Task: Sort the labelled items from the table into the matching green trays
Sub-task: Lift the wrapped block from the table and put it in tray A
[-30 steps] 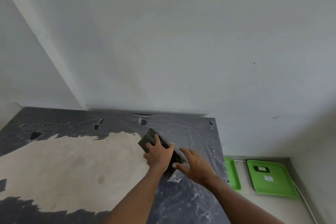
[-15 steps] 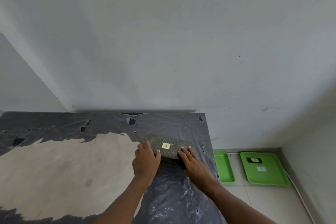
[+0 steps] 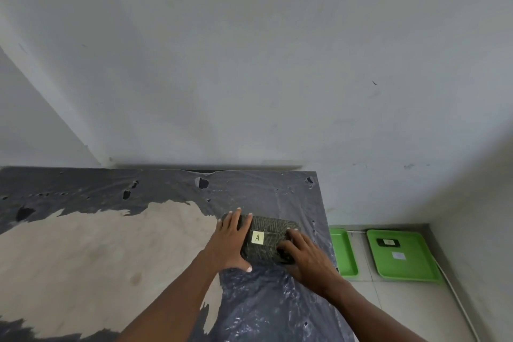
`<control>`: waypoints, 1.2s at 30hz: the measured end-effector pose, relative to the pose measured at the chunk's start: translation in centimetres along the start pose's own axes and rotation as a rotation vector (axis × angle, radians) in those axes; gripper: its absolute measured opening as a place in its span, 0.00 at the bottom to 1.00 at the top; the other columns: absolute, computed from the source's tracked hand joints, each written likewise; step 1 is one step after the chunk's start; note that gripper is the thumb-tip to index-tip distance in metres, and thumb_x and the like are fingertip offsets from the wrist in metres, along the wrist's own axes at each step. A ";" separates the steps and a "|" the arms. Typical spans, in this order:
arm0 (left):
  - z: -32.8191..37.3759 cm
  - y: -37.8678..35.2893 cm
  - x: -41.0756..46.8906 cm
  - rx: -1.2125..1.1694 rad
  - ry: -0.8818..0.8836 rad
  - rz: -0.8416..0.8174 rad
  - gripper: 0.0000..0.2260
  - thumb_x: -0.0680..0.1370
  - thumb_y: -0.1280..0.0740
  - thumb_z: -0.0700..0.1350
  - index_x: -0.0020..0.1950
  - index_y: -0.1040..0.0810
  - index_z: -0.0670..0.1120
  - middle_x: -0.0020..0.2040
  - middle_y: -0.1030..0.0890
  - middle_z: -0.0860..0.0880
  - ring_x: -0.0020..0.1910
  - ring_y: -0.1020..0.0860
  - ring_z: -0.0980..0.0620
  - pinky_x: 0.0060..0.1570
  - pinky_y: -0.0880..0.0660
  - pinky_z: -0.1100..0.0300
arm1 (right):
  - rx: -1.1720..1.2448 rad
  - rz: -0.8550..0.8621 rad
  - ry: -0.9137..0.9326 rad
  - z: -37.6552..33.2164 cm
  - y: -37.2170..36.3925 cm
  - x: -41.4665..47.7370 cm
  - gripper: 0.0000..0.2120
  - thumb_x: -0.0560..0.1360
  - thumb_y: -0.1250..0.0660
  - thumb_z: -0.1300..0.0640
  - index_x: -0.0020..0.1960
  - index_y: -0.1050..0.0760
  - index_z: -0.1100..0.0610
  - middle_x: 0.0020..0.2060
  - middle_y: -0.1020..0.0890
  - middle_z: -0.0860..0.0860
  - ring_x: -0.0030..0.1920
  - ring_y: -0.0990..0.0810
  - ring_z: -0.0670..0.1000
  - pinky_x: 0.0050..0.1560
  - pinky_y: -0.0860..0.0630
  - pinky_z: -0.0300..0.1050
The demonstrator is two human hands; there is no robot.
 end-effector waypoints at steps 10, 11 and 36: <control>0.2 0.7 2.5 0.163 -0.127 0.015 0.57 0.56 0.25 0.68 0.75 0.46 0.43 0.68 0.34 0.42 0.67 0.34 0.39 0.68 0.36 0.37 | 0.062 -0.031 -0.147 1.9 0.7 -0.5 0.40 0.71 0.32 0.42 0.74 0.46 0.55 0.75 0.42 0.54 0.73 0.41 0.54 0.70 0.36 0.54; 0.5 0.7 2.4 0.192 -0.143 0.033 0.57 0.55 0.25 0.69 0.74 0.44 0.43 0.66 0.33 0.42 0.64 0.32 0.40 0.66 0.34 0.37 | 0.064 -0.023 -0.153 2.1 1.0 -0.7 0.40 0.71 0.31 0.42 0.75 0.46 0.55 0.75 0.42 0.55 0.73 0.41 0.55 0.69 0.35 0.54; 30.5 2.0 2.6 0.136 0.059 0.284 0.54 0.56 0.25 0.69 0.72 0.42 0.43 0.65 0.32 0.43 0.62 0.32 0.41 0.72 0.40 0.37 | -0.077 -0.002 -0.074 19.8 11.6 -15.9 0.56 0.59 0.26 0.36 0.75 0.51 0.57 0.71 0.41 0.61 0.68 0.37 0.61 0.69 0.34 0.56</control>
Point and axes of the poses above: each hand's wrist, its own x-axis towards the middle knuckle, its own y-axis out of the back of the hand, z = x × y, the point moved 3 cm from there along x, towards the middle knuckle
